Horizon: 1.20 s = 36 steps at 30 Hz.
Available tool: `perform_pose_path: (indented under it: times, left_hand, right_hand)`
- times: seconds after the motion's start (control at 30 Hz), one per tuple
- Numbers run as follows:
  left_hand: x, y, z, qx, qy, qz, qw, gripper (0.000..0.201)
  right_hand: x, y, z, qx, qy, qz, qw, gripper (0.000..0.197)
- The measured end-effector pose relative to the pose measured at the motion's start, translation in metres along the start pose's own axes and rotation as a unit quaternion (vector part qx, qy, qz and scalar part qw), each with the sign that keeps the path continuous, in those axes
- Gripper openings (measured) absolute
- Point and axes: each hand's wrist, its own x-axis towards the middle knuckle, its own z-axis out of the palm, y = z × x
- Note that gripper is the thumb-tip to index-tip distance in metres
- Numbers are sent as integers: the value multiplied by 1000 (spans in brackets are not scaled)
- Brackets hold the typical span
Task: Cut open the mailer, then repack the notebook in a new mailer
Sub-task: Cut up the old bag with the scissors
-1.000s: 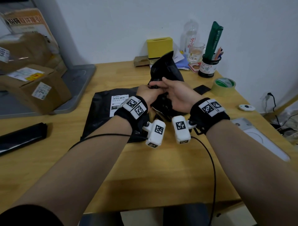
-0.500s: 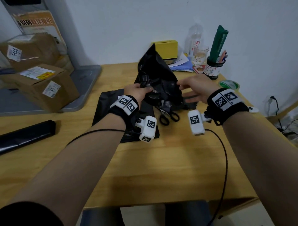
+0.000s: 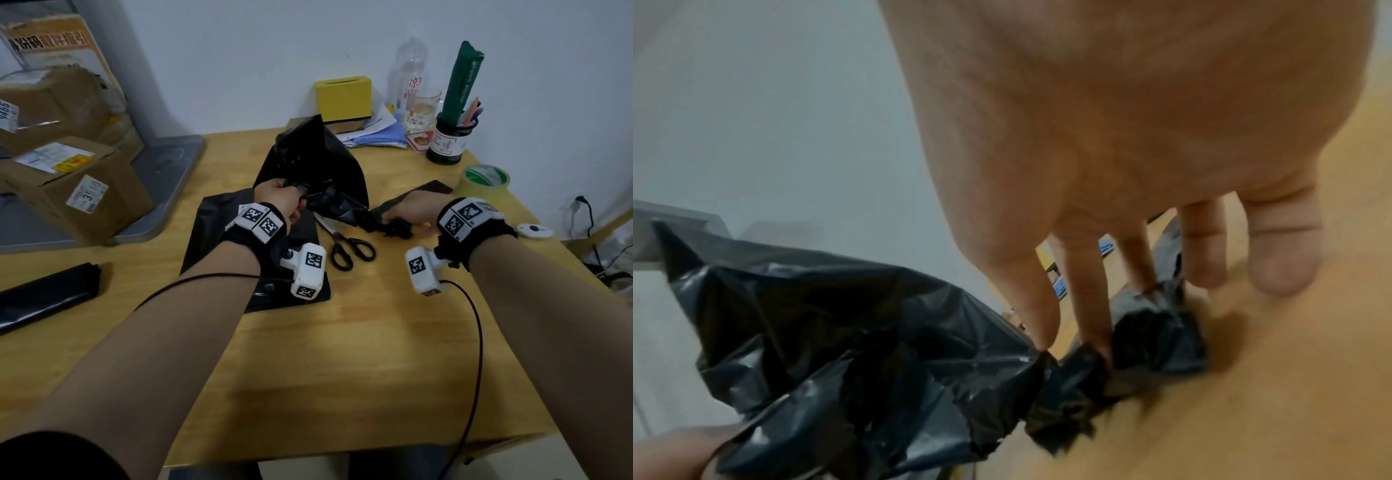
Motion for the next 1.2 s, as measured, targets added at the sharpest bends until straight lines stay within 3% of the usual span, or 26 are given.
perform_pose_path:
  times: [0.1, 0.23, 0.33, 0.4, 0.43, 0.5, 0.6, 0.7, 0.87, 1.0, 1.2]
  left_hand:
    - [-1, 1, 0, -8, 9, -11, 1000, 13]
    - [-7, 3, 1, -32, 23, -18, 999, 9]
    - [-10, 4, -2, -34, 16, -19, 999, 16]
    - [-15, 4, -2, -29, 0, -22, 999, 15]
    - [-19, 3, -2, -27, -11, -23, 999, 12]
    - [-28, 3, 1, -27, -33, -15, 999, 9]
    - [-40, 4, 2, -14, -73, 31, 997, 16]
    - [-49, 7, -5, 6, -115, 60, 992, 16]
    - [-54, 9, -22, 47, -167, 82, 981, 32]
    - [-58, 14, -39, 101, -206, 91, 969, 46]
    - [-60, 24, -59, 88, -231, 90, 965, 51]
  right_hand:
    - [-3, -2, 1, 7, 17, -8, 1000, 52]
    - [-20, -8, -10, 134, 91, -47, 986, 26]
    - [-43, -21, -11, 341, 129, -149, 919, 13]
    - [-57, -33, -6, 423, 74, -224, 875, 7]
    - [-62, -38, -1, 425, 46, -249, 869, 11]
    - [-68, -49, 9, 368, 28, -277, 887, 20]
    - [-73, -61, 24, 288, 42, -283, 914, 13]
    - [-73, -65, 35, 287, 68, -265, 918, 4]
    - [-76, -71, 42, 298, 87, -220, 925, 33]
    - [-83, -76, 47, 272, 74, -206, 937, 18]
    - [-91, -88, 59, 249, 91, -206, 942, 19]
